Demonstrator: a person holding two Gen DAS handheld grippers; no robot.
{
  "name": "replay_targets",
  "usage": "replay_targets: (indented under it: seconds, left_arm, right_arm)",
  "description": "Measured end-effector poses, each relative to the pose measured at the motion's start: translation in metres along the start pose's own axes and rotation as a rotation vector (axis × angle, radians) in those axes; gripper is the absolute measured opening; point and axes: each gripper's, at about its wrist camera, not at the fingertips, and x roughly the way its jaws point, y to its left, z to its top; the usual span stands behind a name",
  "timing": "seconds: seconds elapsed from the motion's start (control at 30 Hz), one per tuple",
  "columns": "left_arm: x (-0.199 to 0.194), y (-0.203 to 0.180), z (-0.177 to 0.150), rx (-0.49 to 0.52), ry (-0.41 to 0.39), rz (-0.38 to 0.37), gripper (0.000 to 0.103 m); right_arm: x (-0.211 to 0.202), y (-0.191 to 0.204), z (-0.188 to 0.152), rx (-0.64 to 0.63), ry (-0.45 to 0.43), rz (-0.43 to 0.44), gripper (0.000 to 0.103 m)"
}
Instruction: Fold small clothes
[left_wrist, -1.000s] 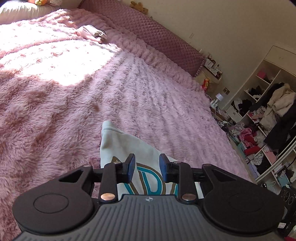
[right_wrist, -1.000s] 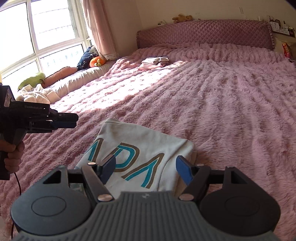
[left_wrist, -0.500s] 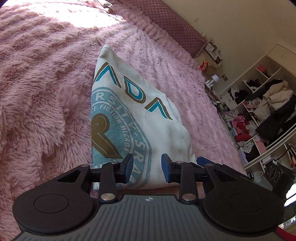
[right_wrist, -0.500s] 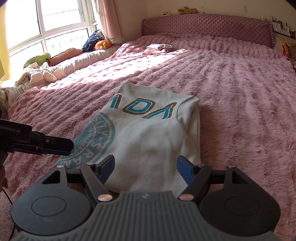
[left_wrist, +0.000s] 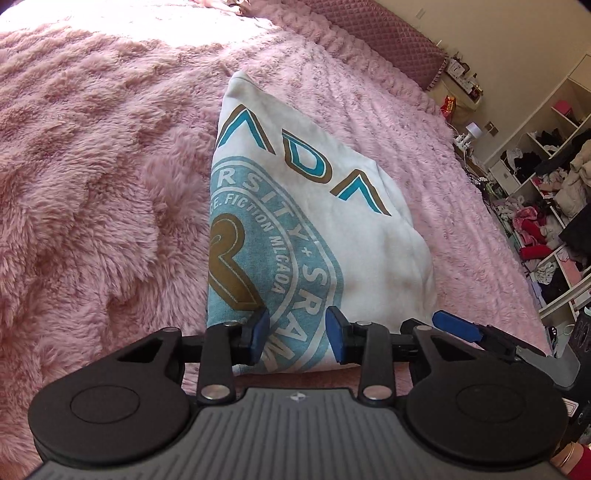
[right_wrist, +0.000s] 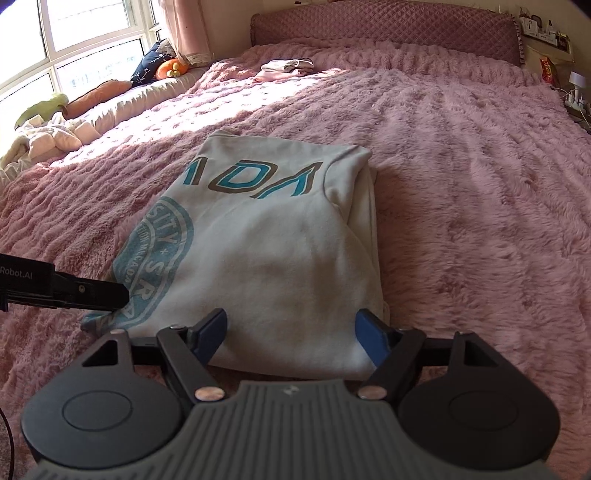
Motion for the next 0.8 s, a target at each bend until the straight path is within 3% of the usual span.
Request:
replay_targets:
  seconds: [0.23,0.37,0.53,0.8]
  left_arm:
    - [-0.044,-0.043,0.012,0.016,-0.028,0.128,0.074]
    - [-0.067,-0.064,0.010,0.041,-0.057,0.198,0.085]
    - [-0.082,-0.079,0.002,0.082,-0.056,0.285,0.086]
    - [-0.094,-0.086,-0.016,0.085,-0.028,0.369,0.087]
  right_arm:
    - [-0.048,0.009,0.015,0.151,-0.013,-0.062,0.081]
    - [-0.073,0.029,0.021,0.145,0.019,-0.136,0.082]
    - [-0.096,0.063,0.025,0.071,0.054,-0.250,0.082]
    - [-0.120,0.100,0.028,0.019,0.058,-0.326,0.082]
